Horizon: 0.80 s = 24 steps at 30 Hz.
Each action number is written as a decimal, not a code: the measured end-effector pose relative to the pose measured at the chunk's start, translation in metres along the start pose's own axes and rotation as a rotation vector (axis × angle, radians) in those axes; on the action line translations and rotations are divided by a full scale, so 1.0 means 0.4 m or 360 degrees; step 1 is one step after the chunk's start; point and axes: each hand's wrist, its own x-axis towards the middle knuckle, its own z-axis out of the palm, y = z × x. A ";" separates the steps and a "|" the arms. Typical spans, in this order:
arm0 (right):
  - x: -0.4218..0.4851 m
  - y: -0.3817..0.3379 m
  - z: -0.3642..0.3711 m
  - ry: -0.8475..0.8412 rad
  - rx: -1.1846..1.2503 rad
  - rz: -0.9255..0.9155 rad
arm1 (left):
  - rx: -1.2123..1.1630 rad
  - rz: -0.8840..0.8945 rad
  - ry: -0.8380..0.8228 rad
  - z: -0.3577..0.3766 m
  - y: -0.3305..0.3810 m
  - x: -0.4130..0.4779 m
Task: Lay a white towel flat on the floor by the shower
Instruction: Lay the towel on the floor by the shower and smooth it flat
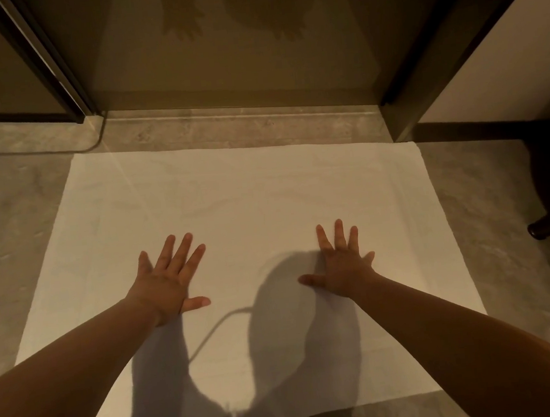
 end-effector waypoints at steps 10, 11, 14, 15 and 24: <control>-0.055 0.005 0.108 0.0251 -0.0336 -0.0453 | -0.0029 0.0351 0.0396 0.012 0.057 -0.069; -0.053 0.006 0.108 0.0241 -0.0353 -0.0453 | -0.0022 0.0337 0.0388 0.015 0.061 -0.069; -0.053 0.003 0.103 0.0252 -0.0384 -0.0481 | -0.0046 0.0331 0.0364 0.017 0.058 -0.064; -0.056 0.004 0.103 0.0276 -0.0376 -0.0490 | -0.0049 0.0346 0.0366 0.021 0.056 -0.063; -0.066 0.022 0.107 0.0456 -0.0273 -0.0492 | -0.0149 0.0408 0.0483 0.041 0.066 -0.061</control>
